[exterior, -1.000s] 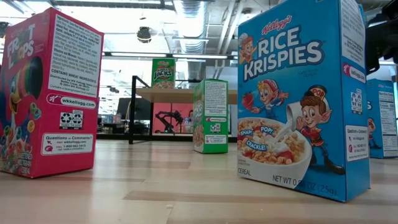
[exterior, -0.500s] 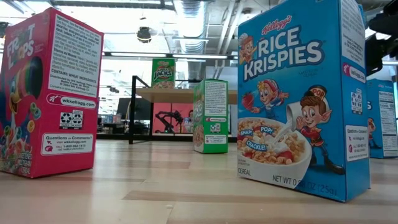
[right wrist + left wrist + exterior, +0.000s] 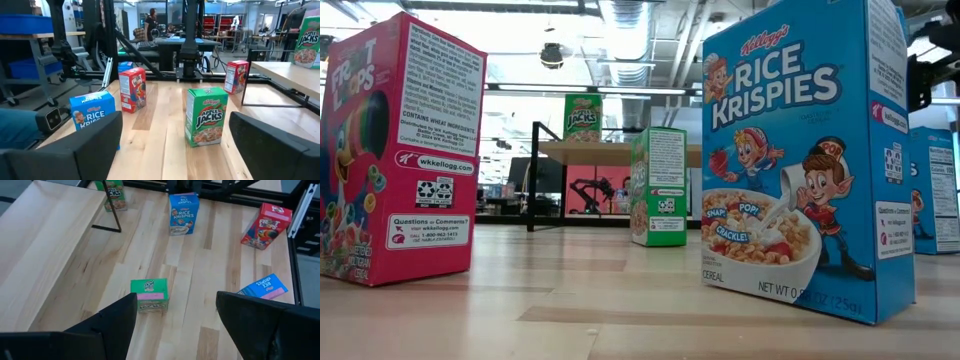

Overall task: Stack cereal on shelf
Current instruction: Put the top right blue cereal box on the shelf

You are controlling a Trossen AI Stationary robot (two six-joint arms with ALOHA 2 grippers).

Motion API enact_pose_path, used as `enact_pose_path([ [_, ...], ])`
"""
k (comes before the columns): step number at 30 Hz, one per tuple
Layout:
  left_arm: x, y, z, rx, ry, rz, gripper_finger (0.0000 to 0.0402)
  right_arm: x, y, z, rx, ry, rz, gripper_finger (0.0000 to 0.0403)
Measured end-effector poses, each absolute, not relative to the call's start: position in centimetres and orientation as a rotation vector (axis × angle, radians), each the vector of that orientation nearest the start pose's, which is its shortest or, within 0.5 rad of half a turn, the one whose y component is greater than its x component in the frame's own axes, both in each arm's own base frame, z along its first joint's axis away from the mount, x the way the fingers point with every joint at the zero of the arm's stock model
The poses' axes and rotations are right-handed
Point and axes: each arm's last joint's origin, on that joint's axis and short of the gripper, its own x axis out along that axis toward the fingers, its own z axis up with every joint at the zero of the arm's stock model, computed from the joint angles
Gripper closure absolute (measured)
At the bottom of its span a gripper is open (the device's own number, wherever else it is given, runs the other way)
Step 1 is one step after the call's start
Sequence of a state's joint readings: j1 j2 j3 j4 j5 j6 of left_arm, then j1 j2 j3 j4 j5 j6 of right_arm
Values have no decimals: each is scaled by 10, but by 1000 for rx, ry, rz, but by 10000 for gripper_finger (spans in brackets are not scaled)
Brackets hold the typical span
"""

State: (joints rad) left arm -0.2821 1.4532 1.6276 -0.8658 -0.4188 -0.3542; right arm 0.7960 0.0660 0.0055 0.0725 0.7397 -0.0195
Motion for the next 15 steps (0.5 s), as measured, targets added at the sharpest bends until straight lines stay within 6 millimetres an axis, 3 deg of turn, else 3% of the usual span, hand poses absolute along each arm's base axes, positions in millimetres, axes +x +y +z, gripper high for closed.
enact_pose_path([
  [8,284,-70,407,-108,610,259,140,81,49,167,-406,-2,-33,20],
  [15,284,-70,407,-146,608,270,140,83,47,167,-534,4,-54,21],
])
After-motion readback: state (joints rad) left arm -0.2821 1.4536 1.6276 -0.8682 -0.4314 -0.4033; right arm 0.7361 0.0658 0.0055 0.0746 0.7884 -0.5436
